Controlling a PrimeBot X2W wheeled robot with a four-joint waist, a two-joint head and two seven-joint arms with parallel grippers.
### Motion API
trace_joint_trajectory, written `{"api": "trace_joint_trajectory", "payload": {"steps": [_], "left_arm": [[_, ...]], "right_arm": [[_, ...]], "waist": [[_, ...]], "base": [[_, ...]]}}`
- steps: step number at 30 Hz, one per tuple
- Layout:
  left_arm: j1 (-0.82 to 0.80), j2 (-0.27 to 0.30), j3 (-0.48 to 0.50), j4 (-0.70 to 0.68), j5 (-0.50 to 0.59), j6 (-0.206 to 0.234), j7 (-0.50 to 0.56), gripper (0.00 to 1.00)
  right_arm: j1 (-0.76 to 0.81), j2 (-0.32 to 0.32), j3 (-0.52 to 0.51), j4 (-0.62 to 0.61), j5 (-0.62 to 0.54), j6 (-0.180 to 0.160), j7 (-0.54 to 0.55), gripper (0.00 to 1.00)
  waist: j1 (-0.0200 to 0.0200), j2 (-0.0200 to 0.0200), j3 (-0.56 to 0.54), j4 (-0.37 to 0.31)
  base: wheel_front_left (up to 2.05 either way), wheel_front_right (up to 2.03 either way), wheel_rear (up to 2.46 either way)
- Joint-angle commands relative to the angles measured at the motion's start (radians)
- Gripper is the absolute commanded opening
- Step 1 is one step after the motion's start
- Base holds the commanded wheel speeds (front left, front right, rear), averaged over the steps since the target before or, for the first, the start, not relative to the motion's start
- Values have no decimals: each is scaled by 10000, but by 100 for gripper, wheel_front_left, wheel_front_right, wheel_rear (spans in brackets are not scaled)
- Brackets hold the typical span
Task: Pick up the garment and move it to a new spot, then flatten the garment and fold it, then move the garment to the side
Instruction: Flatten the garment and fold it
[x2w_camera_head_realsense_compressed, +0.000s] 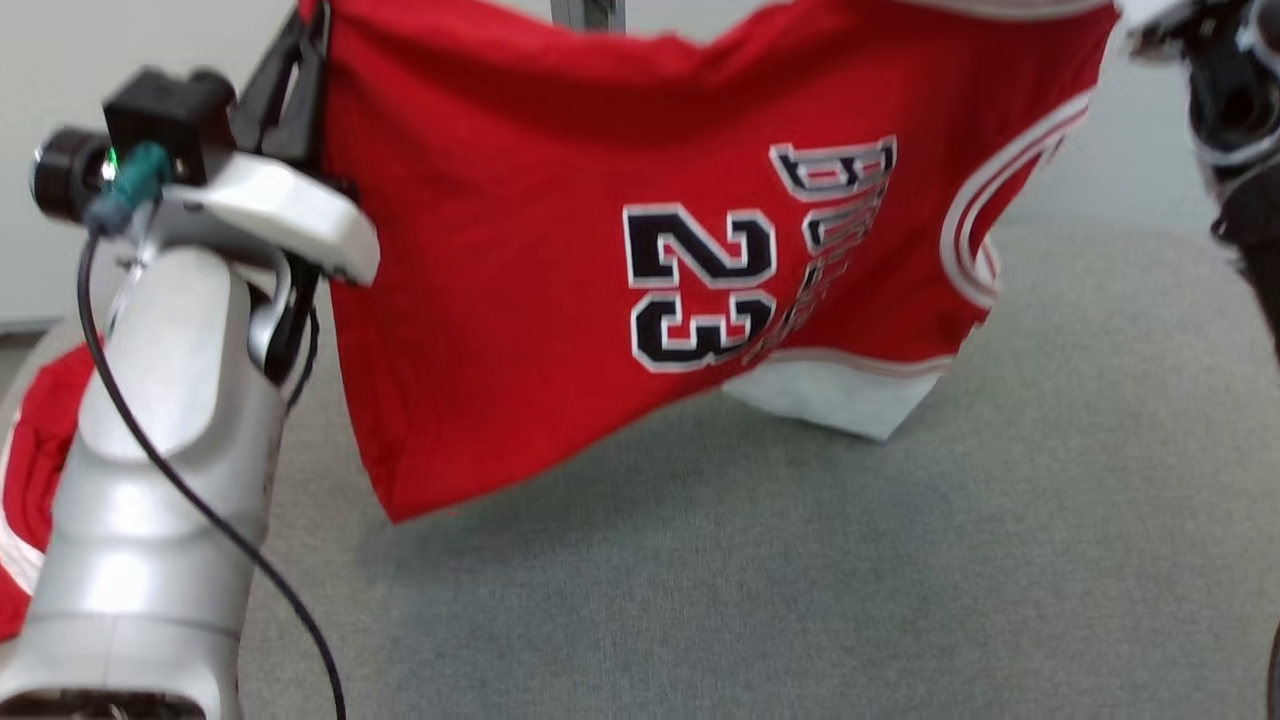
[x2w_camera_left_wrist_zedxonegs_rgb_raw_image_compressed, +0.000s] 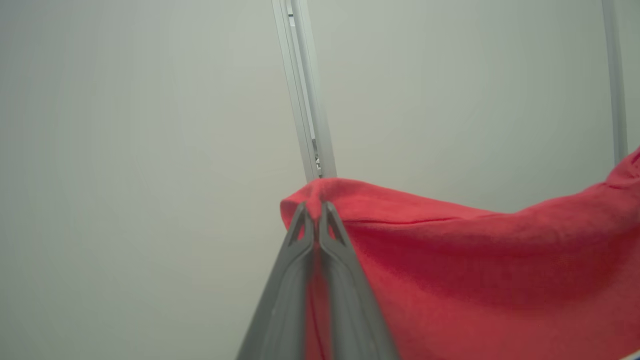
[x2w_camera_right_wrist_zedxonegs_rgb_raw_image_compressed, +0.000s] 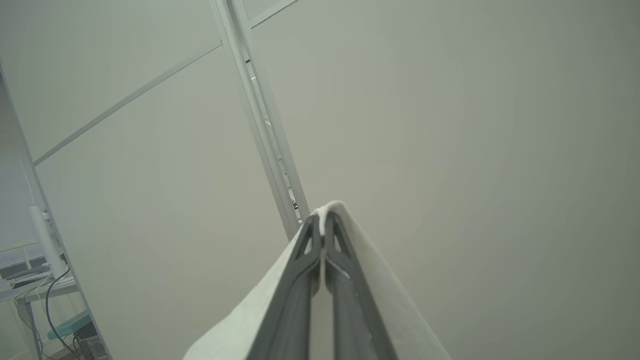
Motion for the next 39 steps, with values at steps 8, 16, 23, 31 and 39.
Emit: {"api": "trace_joint_trajectory", "payload": {"steps": [8, 16, 23, 31, 39], "left_arm": [[-3865, -96, -52, 1070, 337, 233, -15, 0], [-6803, -435, 480, 579, 423, 1208, -17, 0], [-7404, -539, 676, -852, 882, 1811, -18, 0], [-6300, -525, 192, -2140, 1385, 1563, -18, 0], [-4562, -390, 498, -1935, 1116, 1471, -18, 0]], "right_arm": [[-3455, 216, -125, 947, -517, 0, -504, 0], [-5875, 688, -690, 1038, -778, 0, -1249, 0], [-5034, 1254, -2523, -1717, -2272, 0, -1226, 0], [-2910, 1736, -2797, -3863, -3063, 0, -1229, 0], [-794, 1478, -2021, -3805, -2538, 0, -1230, 0]], "waist": [[0, 0, 3859, -93], [0, 0, 6215, -117], [0, 0, 7390, -348], [0, 0, 8238, -411], [0, 0, 7782, -288]], "base": [[0, 0, 0], [0, 0, 0], [0, 0, 0], [0, 0, 0], [0, 0, 0]]}}
